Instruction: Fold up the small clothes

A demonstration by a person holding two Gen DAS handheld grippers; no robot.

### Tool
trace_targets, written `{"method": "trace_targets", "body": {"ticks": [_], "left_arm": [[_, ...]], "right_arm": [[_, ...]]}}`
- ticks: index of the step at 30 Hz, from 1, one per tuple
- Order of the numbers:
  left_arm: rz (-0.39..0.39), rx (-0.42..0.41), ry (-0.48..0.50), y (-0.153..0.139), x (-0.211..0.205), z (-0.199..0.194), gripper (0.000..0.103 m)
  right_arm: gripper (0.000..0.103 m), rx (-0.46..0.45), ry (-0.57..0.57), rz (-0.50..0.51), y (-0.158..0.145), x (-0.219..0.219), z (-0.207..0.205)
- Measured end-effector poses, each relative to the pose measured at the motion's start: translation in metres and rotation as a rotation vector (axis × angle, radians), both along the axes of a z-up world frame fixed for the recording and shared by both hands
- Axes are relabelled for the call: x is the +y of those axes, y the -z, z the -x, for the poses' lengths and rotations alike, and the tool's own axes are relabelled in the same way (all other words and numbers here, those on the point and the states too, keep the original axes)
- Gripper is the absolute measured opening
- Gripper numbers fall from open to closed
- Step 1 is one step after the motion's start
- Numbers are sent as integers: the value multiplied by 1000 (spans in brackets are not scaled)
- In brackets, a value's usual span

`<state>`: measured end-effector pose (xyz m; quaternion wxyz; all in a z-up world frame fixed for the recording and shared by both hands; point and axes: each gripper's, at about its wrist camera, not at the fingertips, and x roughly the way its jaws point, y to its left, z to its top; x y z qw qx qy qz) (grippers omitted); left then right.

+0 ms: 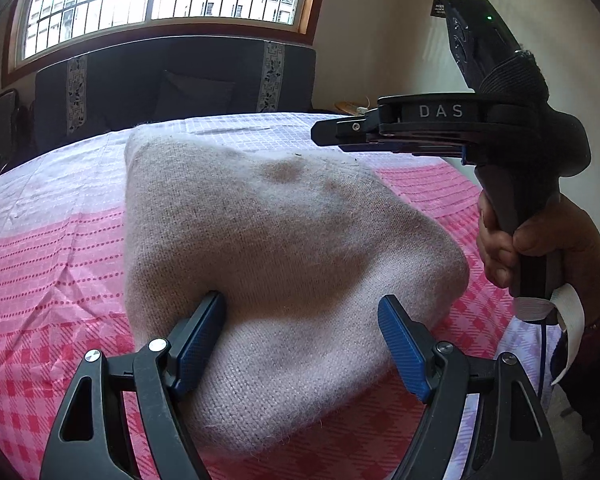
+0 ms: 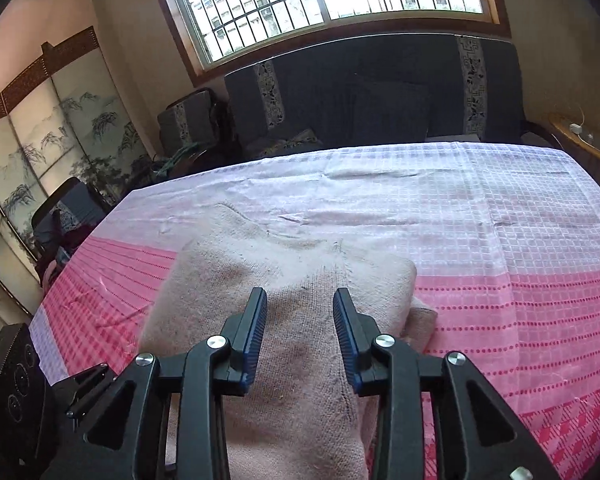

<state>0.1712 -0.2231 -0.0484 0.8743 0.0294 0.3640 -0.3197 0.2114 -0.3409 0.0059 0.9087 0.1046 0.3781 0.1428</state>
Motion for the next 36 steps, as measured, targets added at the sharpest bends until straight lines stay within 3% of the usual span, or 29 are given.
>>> {"method": "trace_targets", "body": {"ticks": [4,14,17,19,25,30,36], "left_arm": [[-17,-11,1,2,-4,3,78],[-25,-19,2,4,-8,7,78],[-35,-25,0,3,-8,8,78],[-36,-26,-2,2,-8,9,78],[-42,-32,-6,1,-7,10,78],[-54,-39,-7,2,-7,11,78],[-57,-48,-12,3,-8,12,78]], "right_arm": [[34,85,-17,12,29,9,-16],[33,58,-10,19,45,5,-2],[33,55,6,-25,40,-1,1],[36,18,14,-54,31,-5,14],[37,-29,3,2,21,-4,76],[35,12,5,92,39,2,111],[36,53,15,112,54,3,113]]}}
